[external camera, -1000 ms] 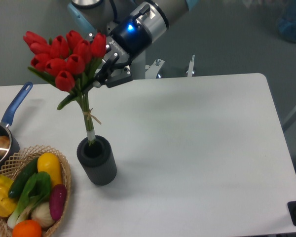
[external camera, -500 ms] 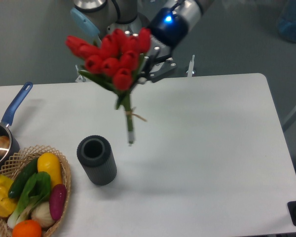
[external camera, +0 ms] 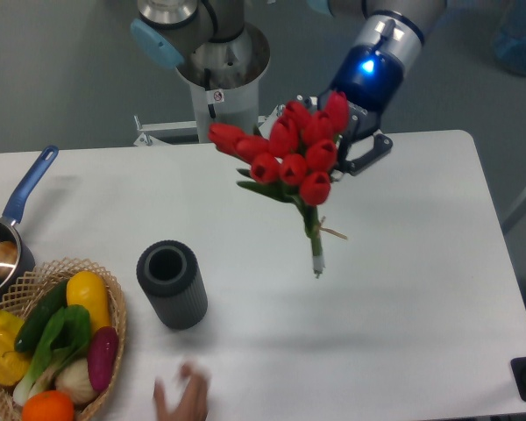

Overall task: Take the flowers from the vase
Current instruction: 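Carry the held tulips up and away from the vase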

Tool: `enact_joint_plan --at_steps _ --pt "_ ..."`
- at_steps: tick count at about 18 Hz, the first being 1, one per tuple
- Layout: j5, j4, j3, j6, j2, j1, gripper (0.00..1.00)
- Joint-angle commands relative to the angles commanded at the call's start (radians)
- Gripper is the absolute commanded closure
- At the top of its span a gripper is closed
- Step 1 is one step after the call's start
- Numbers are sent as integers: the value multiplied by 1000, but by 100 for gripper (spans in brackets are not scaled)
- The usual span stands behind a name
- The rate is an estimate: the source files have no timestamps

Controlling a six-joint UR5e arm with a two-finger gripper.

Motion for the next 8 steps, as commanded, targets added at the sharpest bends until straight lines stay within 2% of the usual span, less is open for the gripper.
enact_joint_plan --at_steps 8 --pt "0 0 -34 25 -6 38 62"
